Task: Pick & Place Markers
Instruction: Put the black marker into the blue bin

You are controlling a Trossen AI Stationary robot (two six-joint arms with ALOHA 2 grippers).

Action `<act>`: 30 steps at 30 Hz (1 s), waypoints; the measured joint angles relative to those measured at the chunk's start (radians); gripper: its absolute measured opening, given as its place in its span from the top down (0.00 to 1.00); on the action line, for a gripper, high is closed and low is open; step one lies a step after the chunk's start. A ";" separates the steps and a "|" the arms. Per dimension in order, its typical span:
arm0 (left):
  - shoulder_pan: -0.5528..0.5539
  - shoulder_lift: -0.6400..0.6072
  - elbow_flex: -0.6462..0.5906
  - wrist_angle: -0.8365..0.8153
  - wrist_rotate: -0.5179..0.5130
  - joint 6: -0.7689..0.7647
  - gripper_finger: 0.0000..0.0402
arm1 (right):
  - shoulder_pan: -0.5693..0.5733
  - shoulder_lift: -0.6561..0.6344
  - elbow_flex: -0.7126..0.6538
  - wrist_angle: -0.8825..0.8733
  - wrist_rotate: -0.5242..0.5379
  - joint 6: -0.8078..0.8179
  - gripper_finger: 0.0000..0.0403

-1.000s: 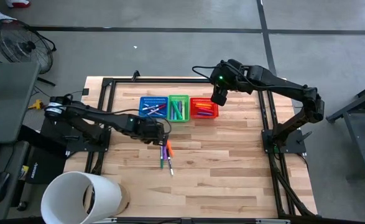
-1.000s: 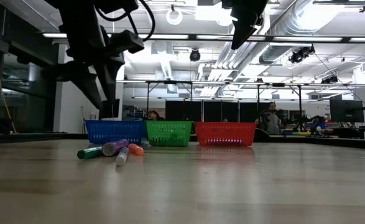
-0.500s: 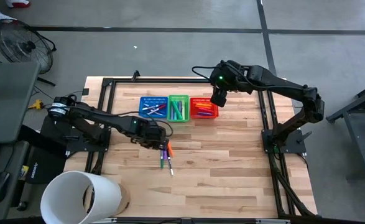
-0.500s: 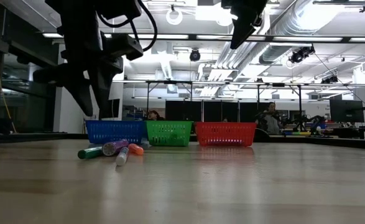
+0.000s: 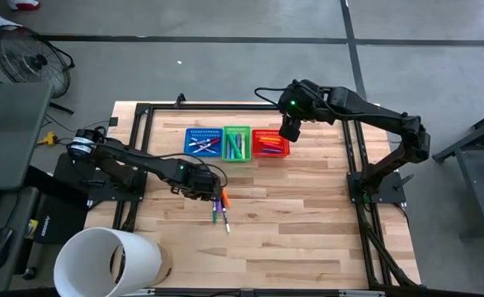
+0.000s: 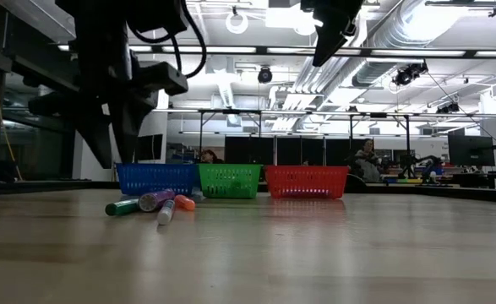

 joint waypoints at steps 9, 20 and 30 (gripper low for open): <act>0.000 0.070 0.000 0.067 0.006 -0.001 0.70 | 0.000 0.000 0.000 0.000 -0.003 0.002 0.55; 0.002 0.070 0.000 0.072 -0.077 0.032 0.70 | 0.000 0.000 0.000 -0.001 -0.003 0.001 0.55; 0.002 0.153 0.000 0.148 -0.046 0.051 0.70 | 0.000 0.000 0.000 -0.002 -0.004 -0.003 0.55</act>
